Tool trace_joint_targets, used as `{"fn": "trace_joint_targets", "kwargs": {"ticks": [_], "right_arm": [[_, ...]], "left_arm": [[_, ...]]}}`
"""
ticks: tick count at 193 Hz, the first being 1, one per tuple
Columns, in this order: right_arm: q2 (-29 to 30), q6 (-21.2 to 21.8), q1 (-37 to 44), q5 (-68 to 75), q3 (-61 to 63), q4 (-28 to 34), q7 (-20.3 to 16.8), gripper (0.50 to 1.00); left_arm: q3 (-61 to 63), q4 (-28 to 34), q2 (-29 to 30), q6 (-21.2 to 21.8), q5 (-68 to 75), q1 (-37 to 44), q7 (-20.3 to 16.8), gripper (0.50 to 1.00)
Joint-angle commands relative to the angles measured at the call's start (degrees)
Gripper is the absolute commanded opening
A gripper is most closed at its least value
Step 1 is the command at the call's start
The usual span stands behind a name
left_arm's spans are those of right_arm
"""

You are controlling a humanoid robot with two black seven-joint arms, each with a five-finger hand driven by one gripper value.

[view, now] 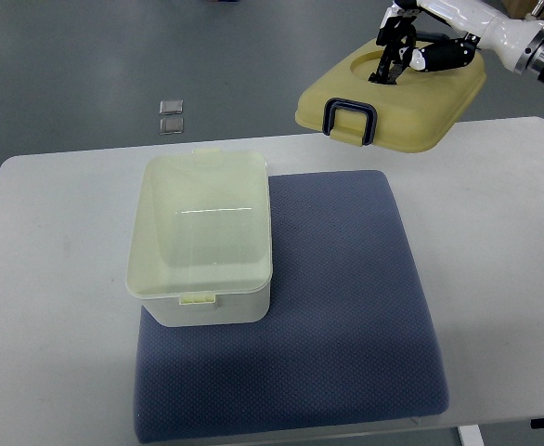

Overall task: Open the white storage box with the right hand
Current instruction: 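Lower the held yellow lid onto the cushion beside the box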

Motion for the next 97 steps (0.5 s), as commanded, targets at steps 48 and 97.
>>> {"fn": "trace_joint_targets", "kwargs": {"ticks": [48, 97], "right_arm": [[5.3, -3.6, -12.5, 5.9, 6.6, -7.5, 1.5, 0.500], [11.2, -7.1, -17.8, 5.9, 6.0, -13.4, 1.5, 0.500]], "left_arm": [[0.1, 0.0, 0.0, 0.0, 0.0, 0.0, 0.0, 1.000], [0.2, 0.1, 0.0, 0.0, 0.0, 0.0, 0.0, 1.000]]}}
